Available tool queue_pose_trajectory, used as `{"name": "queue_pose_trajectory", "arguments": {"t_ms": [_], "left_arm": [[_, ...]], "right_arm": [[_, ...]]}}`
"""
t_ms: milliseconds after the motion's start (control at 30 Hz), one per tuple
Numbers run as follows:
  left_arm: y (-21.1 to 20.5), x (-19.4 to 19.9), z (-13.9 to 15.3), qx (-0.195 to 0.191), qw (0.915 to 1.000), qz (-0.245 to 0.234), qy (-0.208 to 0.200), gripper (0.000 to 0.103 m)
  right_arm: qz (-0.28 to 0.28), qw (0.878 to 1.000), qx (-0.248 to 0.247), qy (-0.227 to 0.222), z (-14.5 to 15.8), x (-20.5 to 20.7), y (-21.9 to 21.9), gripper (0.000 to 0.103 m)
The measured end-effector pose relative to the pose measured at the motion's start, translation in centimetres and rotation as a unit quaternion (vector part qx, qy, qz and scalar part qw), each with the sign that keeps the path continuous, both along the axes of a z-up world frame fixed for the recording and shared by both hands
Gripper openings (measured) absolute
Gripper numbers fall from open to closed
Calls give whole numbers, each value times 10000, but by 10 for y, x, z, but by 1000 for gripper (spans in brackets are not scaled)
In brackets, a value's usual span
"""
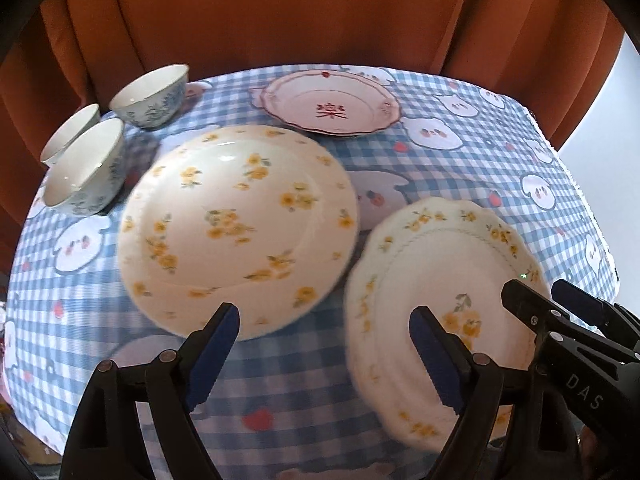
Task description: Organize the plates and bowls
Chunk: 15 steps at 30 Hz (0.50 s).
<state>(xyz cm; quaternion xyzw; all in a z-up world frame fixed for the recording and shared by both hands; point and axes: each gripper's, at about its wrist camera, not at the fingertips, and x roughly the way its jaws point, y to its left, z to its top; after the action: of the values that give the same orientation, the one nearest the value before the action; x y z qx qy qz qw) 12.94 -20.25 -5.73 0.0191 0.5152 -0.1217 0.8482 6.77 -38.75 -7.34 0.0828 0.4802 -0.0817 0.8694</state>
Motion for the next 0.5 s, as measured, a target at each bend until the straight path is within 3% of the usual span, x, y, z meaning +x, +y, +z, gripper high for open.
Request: {"name": "queue_pose_trajectory", "arguments": {"t_ms": [500], "left_arm": [[85,25,5,123,9981,606,-11,89]], "right_arm": [[307,9987,371,-192,6,29,81,70]]}}
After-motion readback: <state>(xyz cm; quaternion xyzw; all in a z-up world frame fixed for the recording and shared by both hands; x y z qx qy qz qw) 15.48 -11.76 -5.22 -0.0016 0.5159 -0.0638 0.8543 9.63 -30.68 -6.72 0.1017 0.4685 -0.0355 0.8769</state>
